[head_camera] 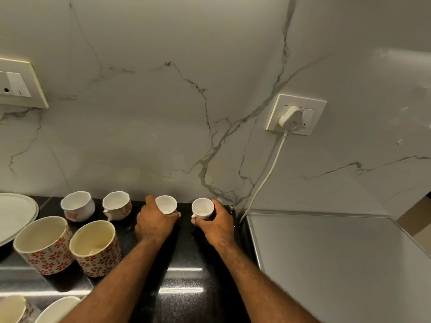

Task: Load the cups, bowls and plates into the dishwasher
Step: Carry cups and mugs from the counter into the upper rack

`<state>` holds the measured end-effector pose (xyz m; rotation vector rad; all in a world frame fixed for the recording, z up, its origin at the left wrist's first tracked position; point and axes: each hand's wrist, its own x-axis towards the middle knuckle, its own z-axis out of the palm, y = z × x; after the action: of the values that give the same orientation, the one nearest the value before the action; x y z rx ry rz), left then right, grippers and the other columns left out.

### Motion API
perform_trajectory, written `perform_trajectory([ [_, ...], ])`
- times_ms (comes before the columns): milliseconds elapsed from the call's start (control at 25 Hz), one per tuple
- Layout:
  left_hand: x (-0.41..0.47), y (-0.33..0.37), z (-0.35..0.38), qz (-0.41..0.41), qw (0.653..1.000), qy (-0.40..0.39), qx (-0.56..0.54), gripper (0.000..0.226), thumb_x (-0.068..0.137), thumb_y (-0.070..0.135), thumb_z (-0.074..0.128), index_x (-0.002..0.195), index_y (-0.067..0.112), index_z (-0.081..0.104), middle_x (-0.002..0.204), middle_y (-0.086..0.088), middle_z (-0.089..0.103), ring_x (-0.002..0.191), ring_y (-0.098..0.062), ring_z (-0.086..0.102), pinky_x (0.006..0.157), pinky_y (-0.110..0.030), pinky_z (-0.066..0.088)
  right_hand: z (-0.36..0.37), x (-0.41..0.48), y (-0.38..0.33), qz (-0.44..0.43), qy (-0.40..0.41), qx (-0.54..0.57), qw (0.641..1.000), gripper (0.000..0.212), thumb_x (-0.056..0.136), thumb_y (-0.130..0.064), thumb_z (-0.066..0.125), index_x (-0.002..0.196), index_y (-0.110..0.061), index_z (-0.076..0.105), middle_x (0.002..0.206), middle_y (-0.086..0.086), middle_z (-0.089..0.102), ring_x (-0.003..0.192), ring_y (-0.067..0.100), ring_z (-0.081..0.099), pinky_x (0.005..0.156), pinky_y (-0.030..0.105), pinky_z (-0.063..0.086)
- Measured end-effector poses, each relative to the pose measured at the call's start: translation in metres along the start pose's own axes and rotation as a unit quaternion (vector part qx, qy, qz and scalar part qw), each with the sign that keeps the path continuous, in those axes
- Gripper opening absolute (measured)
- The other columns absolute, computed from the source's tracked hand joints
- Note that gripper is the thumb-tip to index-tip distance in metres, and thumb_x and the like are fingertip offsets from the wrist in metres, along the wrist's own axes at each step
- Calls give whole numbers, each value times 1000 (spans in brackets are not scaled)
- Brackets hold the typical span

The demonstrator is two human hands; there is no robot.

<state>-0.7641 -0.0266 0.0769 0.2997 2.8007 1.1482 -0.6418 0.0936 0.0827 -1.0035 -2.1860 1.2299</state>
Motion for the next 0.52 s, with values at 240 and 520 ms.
perform_trajectory([
  [240,-29,0,-12,28,998,-12,-60,80,68,33,93,131,15,48,122,-16,59,111,-35,58,81,-37,43,-23,-26,4,-42,5,6,999,54,65,-36,92,112,-33,65,100,-19,69,94,-6,63,78,12,49],
  [520,-134,16,-48,84,986,-22,-141,78,63,29,96,126,24,50,119,-5,59,105,-20,57,81,-31,44,-101,-102,-2,-86,15,27,996,64,67,-41,91,123,-36,60,106,-28,62,100,-6,59,78,5,45],
])
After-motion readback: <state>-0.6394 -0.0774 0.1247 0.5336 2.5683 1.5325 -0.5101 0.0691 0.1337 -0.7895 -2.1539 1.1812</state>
